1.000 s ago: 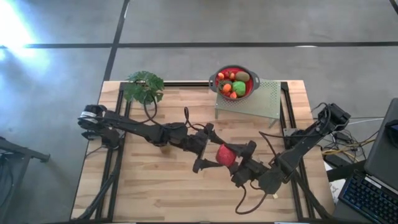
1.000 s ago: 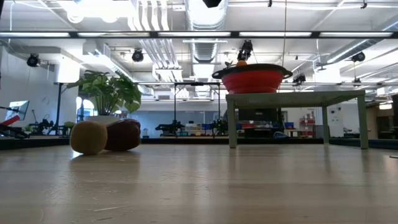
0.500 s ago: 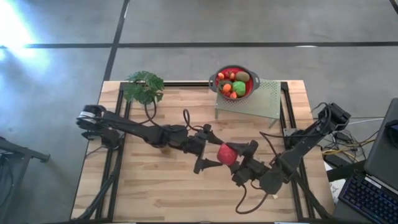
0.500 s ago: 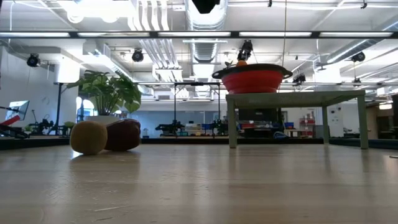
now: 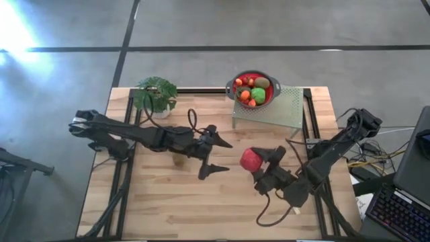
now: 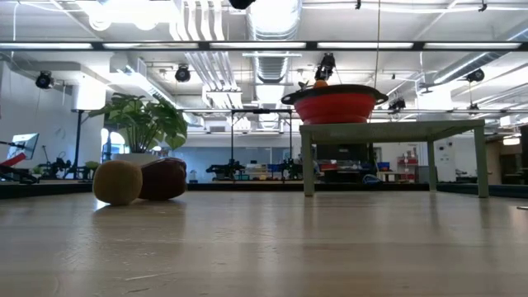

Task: Pick & Place Fruit
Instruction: Put the red apple into the strainer bowl on the shelf

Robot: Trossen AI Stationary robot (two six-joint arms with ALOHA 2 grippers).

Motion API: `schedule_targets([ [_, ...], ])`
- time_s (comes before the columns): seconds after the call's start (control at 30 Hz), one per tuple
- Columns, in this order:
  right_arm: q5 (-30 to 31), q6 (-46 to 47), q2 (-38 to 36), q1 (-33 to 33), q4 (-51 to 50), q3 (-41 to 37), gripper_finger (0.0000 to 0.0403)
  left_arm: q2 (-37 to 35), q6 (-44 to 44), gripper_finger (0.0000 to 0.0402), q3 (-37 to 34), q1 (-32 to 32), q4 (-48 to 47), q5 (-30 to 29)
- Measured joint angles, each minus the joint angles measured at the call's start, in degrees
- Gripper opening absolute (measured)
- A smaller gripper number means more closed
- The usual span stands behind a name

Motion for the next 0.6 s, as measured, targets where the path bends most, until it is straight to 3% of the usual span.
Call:
schedule_targets([
  [0.13,-1.57,0.1,-3.01,-2.85,-1.81,0.0,0.0363,-1.44,0.0,0.0399,0.0,0.0,-0.43,-0.03],
  [0.6,-25.56,12.72,-16.88,-24.21,-18.59,0.02,0.0363,-1.62,0.0,0.0399,0.0,0.0,-0.47,-0.03],
])
